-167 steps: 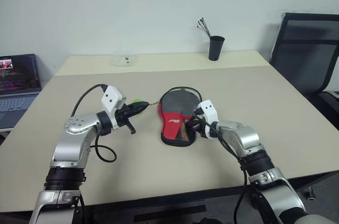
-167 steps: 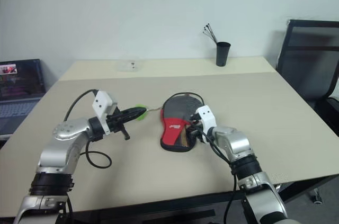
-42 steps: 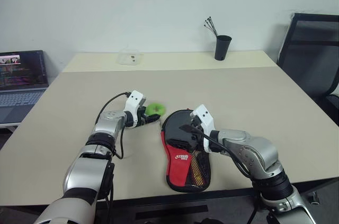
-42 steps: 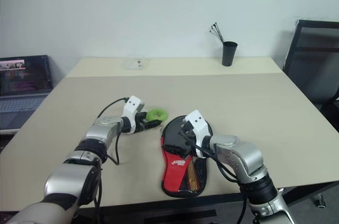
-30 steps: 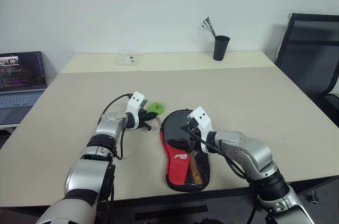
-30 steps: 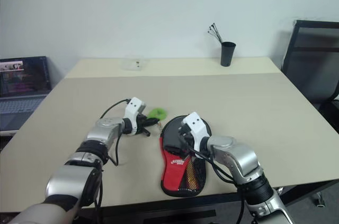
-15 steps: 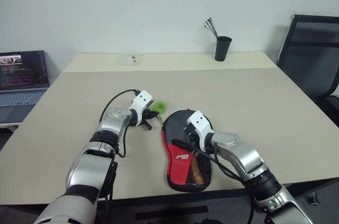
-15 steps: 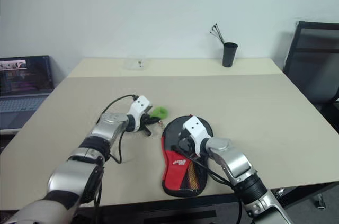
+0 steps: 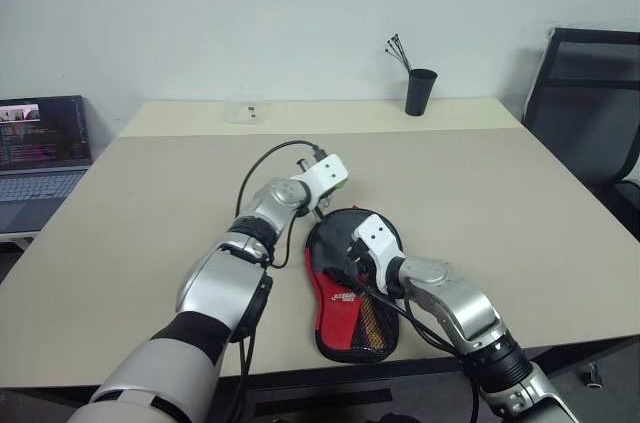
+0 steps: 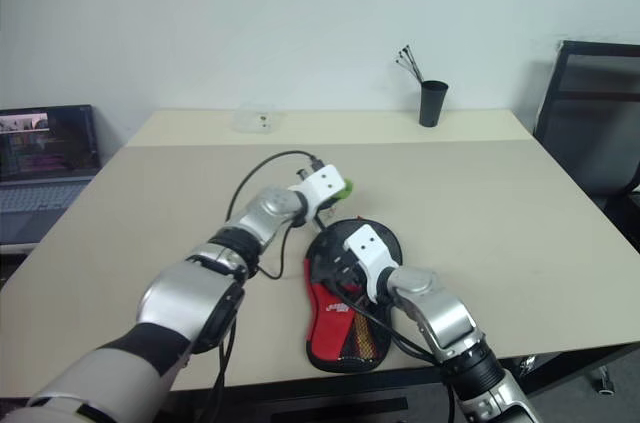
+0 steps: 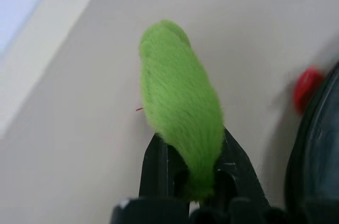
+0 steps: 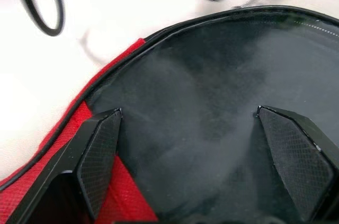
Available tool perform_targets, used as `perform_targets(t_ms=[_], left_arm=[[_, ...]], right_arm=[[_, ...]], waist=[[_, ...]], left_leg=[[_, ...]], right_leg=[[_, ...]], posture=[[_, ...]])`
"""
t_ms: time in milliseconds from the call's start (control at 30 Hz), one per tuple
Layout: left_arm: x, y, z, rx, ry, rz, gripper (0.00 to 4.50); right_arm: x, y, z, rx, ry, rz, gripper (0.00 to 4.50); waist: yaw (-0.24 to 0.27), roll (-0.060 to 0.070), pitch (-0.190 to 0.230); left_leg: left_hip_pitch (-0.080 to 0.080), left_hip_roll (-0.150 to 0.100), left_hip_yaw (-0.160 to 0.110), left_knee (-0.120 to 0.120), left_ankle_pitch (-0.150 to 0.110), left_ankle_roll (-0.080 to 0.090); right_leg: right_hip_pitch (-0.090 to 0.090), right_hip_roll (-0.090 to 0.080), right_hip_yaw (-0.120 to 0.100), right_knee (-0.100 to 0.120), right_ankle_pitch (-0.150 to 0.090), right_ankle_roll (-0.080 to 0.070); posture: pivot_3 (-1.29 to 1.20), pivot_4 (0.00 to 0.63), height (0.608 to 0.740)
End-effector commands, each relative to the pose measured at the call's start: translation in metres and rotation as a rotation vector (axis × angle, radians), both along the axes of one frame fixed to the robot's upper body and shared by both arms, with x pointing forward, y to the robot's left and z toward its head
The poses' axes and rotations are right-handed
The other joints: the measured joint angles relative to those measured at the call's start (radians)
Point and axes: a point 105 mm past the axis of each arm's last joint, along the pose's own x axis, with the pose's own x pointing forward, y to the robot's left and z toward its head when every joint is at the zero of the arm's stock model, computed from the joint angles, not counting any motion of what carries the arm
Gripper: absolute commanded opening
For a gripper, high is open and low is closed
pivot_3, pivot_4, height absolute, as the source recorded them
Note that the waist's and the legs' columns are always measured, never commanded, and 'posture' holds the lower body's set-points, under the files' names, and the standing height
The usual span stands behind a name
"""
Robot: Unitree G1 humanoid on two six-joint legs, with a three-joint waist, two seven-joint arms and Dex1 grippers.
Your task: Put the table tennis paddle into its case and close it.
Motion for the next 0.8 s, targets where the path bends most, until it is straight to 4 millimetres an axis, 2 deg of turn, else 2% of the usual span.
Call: perform_targets(t_ms=[33,200,467,633,767,800], left_arm=[[-0.001,-0.036,0.036,0.015,-0.138,-0.099,0.04],[-0.017,-0.081,0.036,0.039,-0.161,-0.252,0.04],[-0.057,-0.147,0.03,0.02,-0.13,-0.533,0.04],[-0.073,-0.161,0.023,0.001,-0.08,-0.636,0.04],[-0.074,-0.156,0.01,0.044,-0.046,-0.648,0.04],[-0.074,-0.154,0.007,0.043,-0.019,-0.649,0.31]], right_arm=[[-0.013,0.0,-0.029,-0.048,0.119,-0.006,4.5],[-0.017,0.001,-0.031,-0.047,0.129,-0.009,4.5],[-0.02,0.002,-0.033,-0.046,0.139,-0.009,4.5],[-0.02,0.002,-0.033,-0.047,0.138,-0.009,4.5],[-0.019,0.002,-0.033,-0.048,0.134,-0.007,4.5],[-0.019,0.003,-0.033,-0.047,0.133,-0.006,4.5]], waist=[[0.0,0.0,0.0],[0.0,0.0,0.0],[0.0,0.0,0.0],[0.0,0.001,-0.001],[-0.001,0.001,-0.001],[-0.001,0.001,-0.001]], left_leg=[[0.0,0.0,0.0,0.0,0.0,0.0],[0.0,0.0,0.0,0.0,0.0,0.0],[0.0,-0.001,0.0,0.0,0.0,0.0],[0.0,-0.001,0.0,0.0,0.0,0.0],[0.0,-0.001,0.0,0.0,0.0,0.0],[0.0,-0.001,0.0,0.0,0.0,0.0]], right_leg=[[0.0,0.0,0.0,0.0,0.0,0.0],[0.0,0.0,0.0,0.0,0.0,0.0],[0.0,0.0,0.0,0.0,0.0,0.0],[0.0,0.0,0.0,0.0,0.0,0.0],[0.0,0.0,0.0,0.0,0.0,0.0],[0.0,0.0,0.0,0.0,0.0,0.0]], posture=[[0.0,0.15,0.74],[0.0,0.15,0.74],[0.0,0.15,0.74],[0.0,0.15,0.74],[0.0,0.15,0.74],[0.0,0.15,0.74]])
